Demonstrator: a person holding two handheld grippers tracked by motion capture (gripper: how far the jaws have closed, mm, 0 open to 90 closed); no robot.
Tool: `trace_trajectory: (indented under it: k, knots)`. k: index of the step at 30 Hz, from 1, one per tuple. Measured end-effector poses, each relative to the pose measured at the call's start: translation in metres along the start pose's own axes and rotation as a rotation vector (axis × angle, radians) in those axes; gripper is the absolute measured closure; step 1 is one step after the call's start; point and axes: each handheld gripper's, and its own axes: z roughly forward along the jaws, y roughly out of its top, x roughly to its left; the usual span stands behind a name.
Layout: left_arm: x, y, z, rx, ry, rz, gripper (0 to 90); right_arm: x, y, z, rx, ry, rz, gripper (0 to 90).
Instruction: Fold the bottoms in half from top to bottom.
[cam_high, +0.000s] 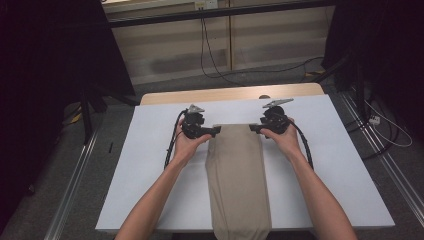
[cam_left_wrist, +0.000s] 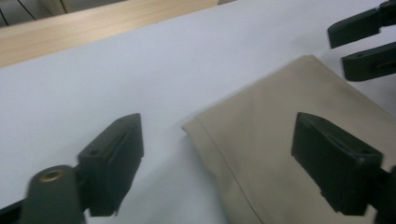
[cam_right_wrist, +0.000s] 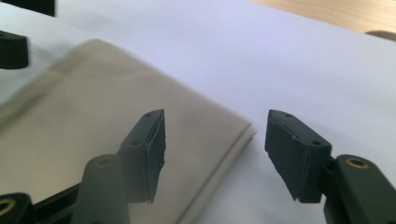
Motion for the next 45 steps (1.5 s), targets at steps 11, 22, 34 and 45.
trace_trajectory:
  k: [11, 22, 34, 45]
  knots:
    - [0.017, -0.004, 0.030, 0.049, 0.016, -0.030, 25.7, -0.011, 0.004, 0.034, 0.035, 0.003, -0.022, 38.5]
    - [0.003, 0.001, 0.028, 0.101, -0.109, 0.001, 84.8, -0.010, 0.003, 0.022, 0.095, 0.120, -0.013, 85.7]
    - [0.008, 0.055, -0.016, -0.126, -0.050, -0.050, 86.4, -0.010, 0.056, -0.025, -0.147, 0.057, 0.037, 86.7]
    - [0.016, 0.091, -0.031, -0.217, -0.032, -0.031, 86.4, -0.013, 0.095, -0.033, -0.233, 0.021, 0.051, 86.7]
